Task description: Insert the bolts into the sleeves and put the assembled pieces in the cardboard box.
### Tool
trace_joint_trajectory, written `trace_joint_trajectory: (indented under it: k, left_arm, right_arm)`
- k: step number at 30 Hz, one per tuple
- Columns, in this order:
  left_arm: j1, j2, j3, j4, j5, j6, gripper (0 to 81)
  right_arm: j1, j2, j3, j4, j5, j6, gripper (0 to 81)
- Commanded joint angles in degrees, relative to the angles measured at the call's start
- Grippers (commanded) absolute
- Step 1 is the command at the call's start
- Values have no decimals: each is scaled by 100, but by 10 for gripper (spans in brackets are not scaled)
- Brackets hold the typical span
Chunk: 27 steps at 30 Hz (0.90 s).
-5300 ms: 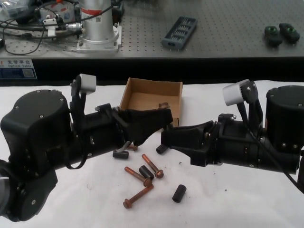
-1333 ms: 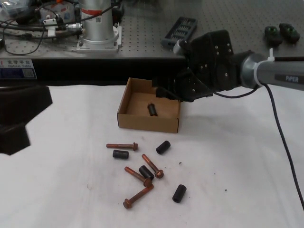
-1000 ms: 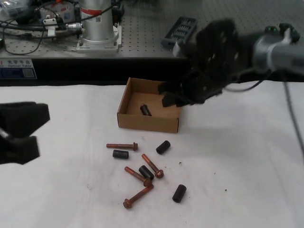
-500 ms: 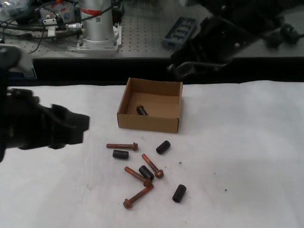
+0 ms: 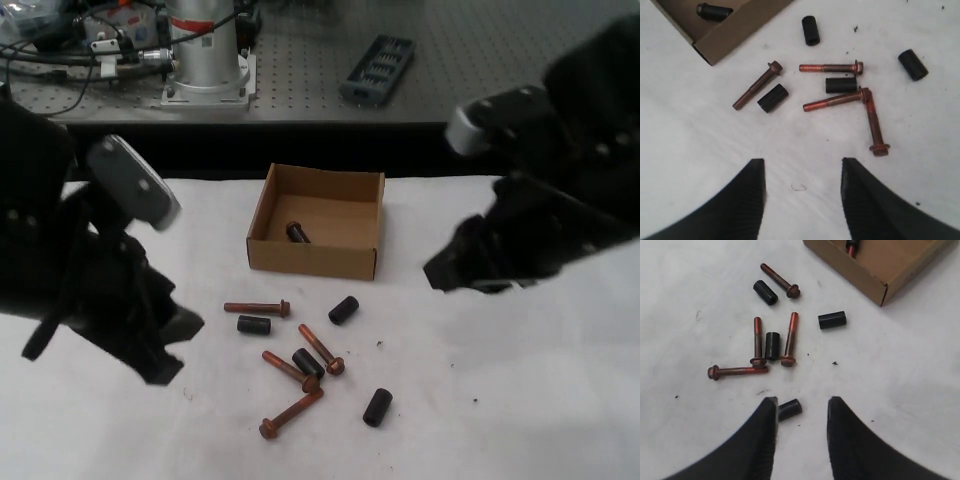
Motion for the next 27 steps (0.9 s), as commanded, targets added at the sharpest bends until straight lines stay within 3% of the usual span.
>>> trace_joint_trajectory:
  k: [1, 9, 15, 27]
  left_arm:
    - [-35, 207, -113, 21, -110, 316, 346]
    - [-527, 648, -480, 21, -110, 480, 346]
    - [-893, 1084, -635, 21, -256, 930, 346]
    - [-903, 1319, -642, 64, -240, 647, 346]
  right_arm:
    - [1, -274, 250, -291, -159, 50, 256]
    - [1, -533, 1268, -1707, -430, 1074, 256]
    - [1, -533, 1276, -1838, -755, 1152, 256]
    - [1, -385, 1276, -1909, -494, 1152, 256]
